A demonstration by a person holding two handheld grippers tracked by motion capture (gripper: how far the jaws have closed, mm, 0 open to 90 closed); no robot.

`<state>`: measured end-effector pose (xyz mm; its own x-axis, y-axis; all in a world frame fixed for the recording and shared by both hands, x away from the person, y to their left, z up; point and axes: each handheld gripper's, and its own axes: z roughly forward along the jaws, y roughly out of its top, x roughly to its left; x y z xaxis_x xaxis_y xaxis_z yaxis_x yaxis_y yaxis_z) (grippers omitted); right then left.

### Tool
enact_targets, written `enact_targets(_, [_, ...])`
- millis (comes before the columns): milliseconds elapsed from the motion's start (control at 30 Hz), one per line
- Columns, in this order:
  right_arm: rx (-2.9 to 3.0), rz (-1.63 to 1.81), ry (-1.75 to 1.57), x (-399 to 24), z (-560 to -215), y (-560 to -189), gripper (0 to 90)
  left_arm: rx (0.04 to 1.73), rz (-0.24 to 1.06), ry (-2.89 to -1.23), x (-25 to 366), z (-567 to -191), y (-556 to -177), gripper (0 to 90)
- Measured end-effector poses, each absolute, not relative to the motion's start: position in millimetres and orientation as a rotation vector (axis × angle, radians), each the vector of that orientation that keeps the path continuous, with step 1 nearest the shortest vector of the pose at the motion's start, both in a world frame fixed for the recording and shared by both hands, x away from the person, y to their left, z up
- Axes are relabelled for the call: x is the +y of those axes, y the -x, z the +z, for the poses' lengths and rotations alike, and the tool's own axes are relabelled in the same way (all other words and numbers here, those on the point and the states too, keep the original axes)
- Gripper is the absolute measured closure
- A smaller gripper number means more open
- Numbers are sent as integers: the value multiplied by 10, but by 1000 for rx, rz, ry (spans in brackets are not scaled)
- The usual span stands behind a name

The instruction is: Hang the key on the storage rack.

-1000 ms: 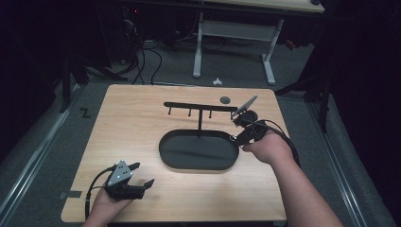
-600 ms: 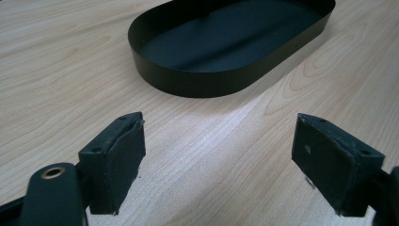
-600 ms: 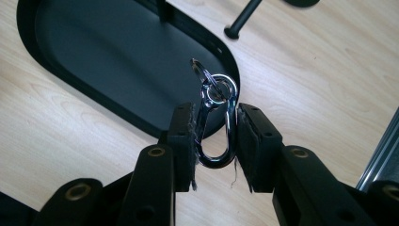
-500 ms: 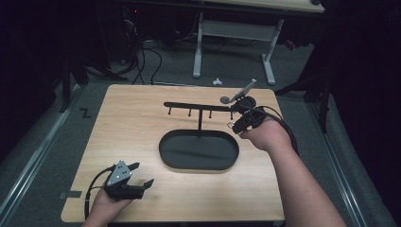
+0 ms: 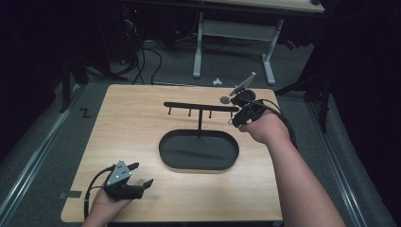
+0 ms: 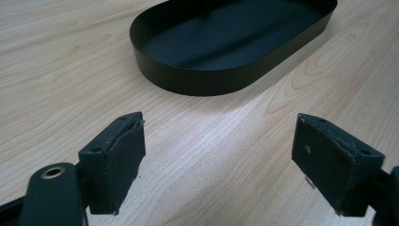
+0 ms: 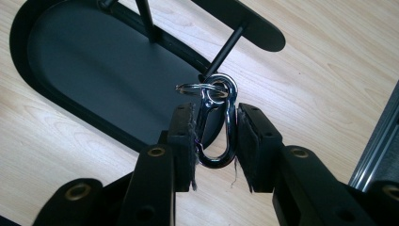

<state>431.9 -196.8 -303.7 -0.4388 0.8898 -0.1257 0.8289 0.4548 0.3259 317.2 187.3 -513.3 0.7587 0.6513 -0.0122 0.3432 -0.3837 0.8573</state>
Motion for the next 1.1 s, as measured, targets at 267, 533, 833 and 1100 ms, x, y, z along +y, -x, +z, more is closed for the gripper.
enact_targets(267, [2419, 309, -1491, -1963, -3029, -4357, 686, 753, 411, -1998, 1879, -5130, -3166, 183])
enact_targets(533, [2395, 305, -1506, -1962, -3003, -4418, 686, 753, 410, -1996, 1885, -5130, -3168, 183])
enact_targets(833, [2373, 331, -1536, -2023, -3028, -4493, 685, 755, 410, -1997, 1888, -5130, -3167, 183])
enact_targets(1100, [2360, 322, -1574, -2098, -3066, -4535, 685, 756, 407, -1998, 1888, -5132, -3166, 183])
